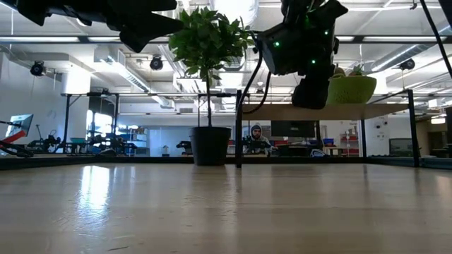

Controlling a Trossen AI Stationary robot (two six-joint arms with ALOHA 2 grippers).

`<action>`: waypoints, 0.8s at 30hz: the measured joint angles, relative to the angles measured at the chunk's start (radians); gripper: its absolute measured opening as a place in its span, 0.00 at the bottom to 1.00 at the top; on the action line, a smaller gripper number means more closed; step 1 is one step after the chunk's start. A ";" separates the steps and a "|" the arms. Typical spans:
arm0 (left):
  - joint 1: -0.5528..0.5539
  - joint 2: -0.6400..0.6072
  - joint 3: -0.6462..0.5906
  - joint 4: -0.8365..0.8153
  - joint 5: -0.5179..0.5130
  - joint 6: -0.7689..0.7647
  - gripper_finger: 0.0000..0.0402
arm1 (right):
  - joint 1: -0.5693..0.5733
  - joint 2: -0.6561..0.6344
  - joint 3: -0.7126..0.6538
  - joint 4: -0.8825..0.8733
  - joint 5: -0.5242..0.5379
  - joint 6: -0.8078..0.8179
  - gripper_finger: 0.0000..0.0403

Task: Pick & Place Fruit
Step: Put the kitchen knife on the shelf, then return to Home Position

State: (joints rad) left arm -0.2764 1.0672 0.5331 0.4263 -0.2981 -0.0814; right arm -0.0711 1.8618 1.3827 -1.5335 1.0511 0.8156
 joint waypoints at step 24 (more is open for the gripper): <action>0.000 0.000 0.000 0.000 0.000 -0.001 0.62 | 0.055 -0.008 0.029 0.032 0.027 -0.064 0.21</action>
State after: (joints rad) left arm -0.2764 1.0672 0.5331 0.4263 -0.2981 -0.0822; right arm -0.0157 1.8539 1.4119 -1.5019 1.0783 0.7520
